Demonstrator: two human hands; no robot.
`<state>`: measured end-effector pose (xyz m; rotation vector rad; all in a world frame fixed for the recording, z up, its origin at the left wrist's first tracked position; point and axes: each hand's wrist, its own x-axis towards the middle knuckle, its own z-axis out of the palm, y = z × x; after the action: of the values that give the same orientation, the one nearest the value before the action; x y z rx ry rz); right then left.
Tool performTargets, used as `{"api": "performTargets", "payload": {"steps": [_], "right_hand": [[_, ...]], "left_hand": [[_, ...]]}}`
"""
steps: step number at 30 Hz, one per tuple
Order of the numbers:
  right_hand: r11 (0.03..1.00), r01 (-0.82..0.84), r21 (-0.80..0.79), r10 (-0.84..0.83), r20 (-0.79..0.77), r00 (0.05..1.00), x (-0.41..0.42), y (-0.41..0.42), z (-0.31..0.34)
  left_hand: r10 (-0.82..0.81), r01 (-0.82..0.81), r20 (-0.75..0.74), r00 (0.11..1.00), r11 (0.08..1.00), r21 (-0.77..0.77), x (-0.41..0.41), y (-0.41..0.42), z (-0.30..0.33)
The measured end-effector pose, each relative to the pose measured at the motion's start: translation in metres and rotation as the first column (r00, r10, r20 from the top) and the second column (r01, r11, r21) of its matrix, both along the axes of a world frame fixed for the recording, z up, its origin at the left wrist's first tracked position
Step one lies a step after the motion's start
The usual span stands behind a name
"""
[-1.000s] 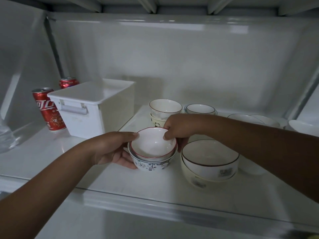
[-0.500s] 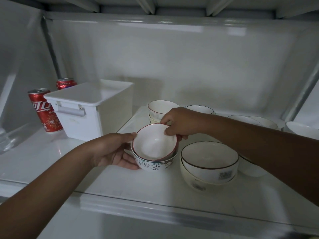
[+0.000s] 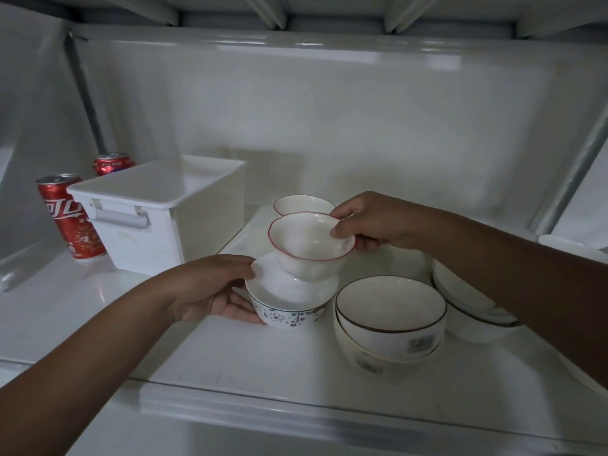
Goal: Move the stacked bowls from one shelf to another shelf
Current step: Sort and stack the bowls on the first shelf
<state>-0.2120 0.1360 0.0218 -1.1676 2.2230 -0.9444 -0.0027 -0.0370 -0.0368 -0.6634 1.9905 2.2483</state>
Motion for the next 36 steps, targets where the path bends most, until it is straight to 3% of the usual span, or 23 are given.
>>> {"api": "performTargets", "payload": {"steps": [7,12,19,22,24,25,27,28,32,36], "right_hand": [[0.959,0.192,-0.210,-0.176,0.095,0.980,-0.029,0.018,0.027],[0.853,0.390,-0.347,-0.349,0.176,0.921,-0.053,0.045,0.051],[0.749,0.571,-0.337,-0.513,0.251,0.821,-0.089,0.080,0.050],[0.733,0.600,-0.320,-0.536,0.271,0.799,-0.097,0.088,0.046],[0.735,0.605,-0.306,-0.543,0.270,0.795,-0.100,0.090,0.045],[0.737,0.606,-0.299,-0.545,0.265,0.795,-0.101,0.090,0.045],[0.752,0.598,-0.278,-0.546,0.245,0.801,-0.102,0.085,0.045],[0.762,0.591,-0.266,-0.544,0.234,0.806,-0.102,0.081,0.045],[0.784,0.591,-0.191,-0.560,0.195,0.805,-0.104,0.058,0.039],[0.763,0.632,-0.138,-0.612,0.161,0.774,-0.108,0.037,0.031]], "left_hand": [[0.082,-0.093,-0.060,0.995,0.976,-0.199,-0.015,-0.002,0.049],[0.231,-0.251,-0.097,0.968,0.884,-0.394,-0.055,-0.013,0.092],[0.285,-0.340,-0.186,0.940,0.753,-0.564,-0.124,-0.014,0.110],[0.357,-0.448,-0.272,0.894,0.711,-0.542,-0.142,-0.022,0.098],[0.346,-0.417,-0.237,0.908,0.677,-0.607,-0.146,-0.026,0.092],[0.339,-0.362,-0.172,0.925,0.647,-0.671,-0.146,-0.025,0.092],[0.365,-0.233,-0.079,0.927,0.398,-0.887,-0.140,-0.019,0.083],[0.387,-0.226,-0.070,0.919,0.376,-0.899,-0.142,-0.020,0.080],[0.388,-0.240,-0.075,0.918,0.396,-0.886,-0.151,-0.028,0.068],[0.366,-0.291,-0.075,0.928,0.581,-0.760,-0.148,-0.027,0.061]]}}
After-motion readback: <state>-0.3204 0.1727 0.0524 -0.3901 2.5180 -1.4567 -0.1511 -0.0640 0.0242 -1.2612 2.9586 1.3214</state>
